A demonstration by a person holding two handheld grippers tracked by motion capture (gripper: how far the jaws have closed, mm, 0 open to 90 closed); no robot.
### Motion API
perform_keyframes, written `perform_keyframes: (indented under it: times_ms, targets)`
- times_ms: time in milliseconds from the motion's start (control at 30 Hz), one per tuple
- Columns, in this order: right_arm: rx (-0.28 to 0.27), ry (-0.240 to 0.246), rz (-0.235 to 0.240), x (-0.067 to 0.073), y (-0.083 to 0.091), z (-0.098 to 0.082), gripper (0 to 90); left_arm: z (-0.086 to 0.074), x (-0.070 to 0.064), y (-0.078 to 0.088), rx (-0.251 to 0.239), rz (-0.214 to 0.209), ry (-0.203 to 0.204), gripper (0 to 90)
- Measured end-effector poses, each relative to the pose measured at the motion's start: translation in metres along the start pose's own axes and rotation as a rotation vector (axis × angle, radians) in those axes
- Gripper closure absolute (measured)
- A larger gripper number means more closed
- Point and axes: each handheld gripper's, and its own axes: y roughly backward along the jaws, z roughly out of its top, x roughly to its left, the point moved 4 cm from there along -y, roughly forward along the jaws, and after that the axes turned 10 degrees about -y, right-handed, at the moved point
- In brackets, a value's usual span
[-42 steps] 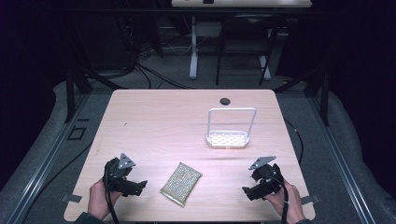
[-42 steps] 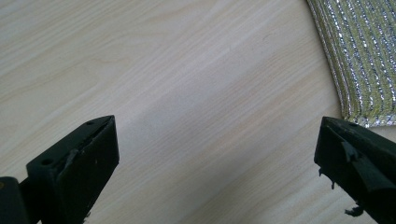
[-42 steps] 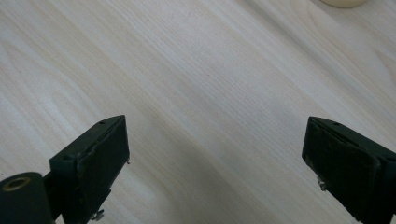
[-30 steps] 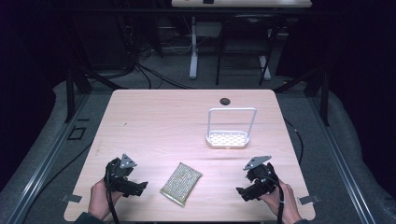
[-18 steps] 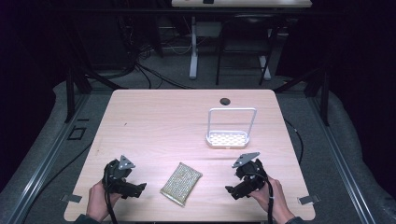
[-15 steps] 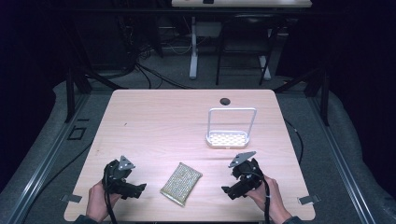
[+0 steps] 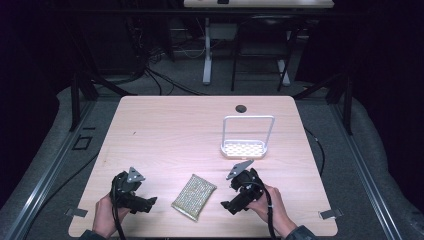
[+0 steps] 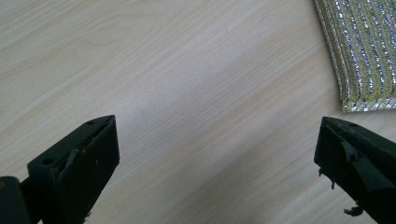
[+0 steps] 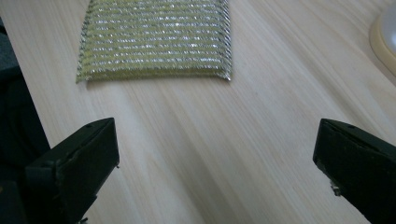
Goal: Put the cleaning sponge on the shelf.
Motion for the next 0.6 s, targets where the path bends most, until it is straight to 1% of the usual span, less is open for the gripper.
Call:
perform_keyframes:
  times_ms: [33, 67, 133, 167, 233, 267, 300, 333, 367, 400, 433, 567, 600]
  targets:
    - [0.001, 0.003, 0.007, 0.002, -0.002, 0.003, 0.0, 0.0, 0.0, 0.0, 0.0, 0.001, -0.002, 0.0]
    - [0.004, 0.0, 0.027, 0.005, -0.004, 0.006, 0.0, 0.0, 0.0, 0.0, -0.001, 0.001, -0.001, 0.0]
    - [0.025, -0.004, 0.052, 0.01, -0.01, 0.011, 0.0, 0.001, -0.001, -0.001, -0.005, -0.001, 0.002, 0.0]
    - [0.03, 0.008, 0.057, 0.012, -0.014, 0.014, 0.0, 0.001, -0.001, -0.002, -0.002, -0.002, -0.001, 0.0]
    - [0.036, 0.01, 0.057, 0.015, -0.017, 0.016, 0.0, 0.001, -0.001, -0.002, 0.003, -0.005, -0.006, 0.0]
    - [0.047, 0.022, 0.06, 0.02, -0.024, 0.022, 0.0, 0.001, -0.001, -0.002, 0.002, -0.007, -0.009, 0.0]
    - [0.054, 0.027, 0.063, 0.021, -0.027, 0.023, 0.0, 0.001, -0.001, -0.002, -0.001, -0.006, -0.008, 0.0]
    - [0.05, 0.028, 0.067, 0.023, -0.031, 0.026, 0.0, 0.002, -0.001, -0.002, -0.007, -0.007, -0.005, 0.0]
    - [0.05, 0.028, 0.067, 0.023, -0.031, 0.026, 0.0, 0.002, -0.001, -0.002, -0.007, -0.007, -0.005, 0.0]
    - [0.049, 0.033, 0.061, 0.026, -0.038, 0.032, 0.0, 0.001, 0.0, -0.001, -0.005, -0.008, -0.005, 0.0]
    - [0.031, 0.02, 0.065, 0.027, -0.04, 0.034, 0.0, 0.002, 0.0, -0.001, -0.01, -0.006, -0.003, 0.0]
    - [0.036, 0.016, 0.071, 0.031, -0.052, 0.04, 0.0, 0.002, -0.001, -0.001, -0.007, -0.014, -0.013, 0.0]
    - [0.043, 0.024, 0.067, 0.032, -0.055, 0.042, 0.0, 0.002, -0.001, -0.001, -0.008, -0.016, -0.013, 0.0]
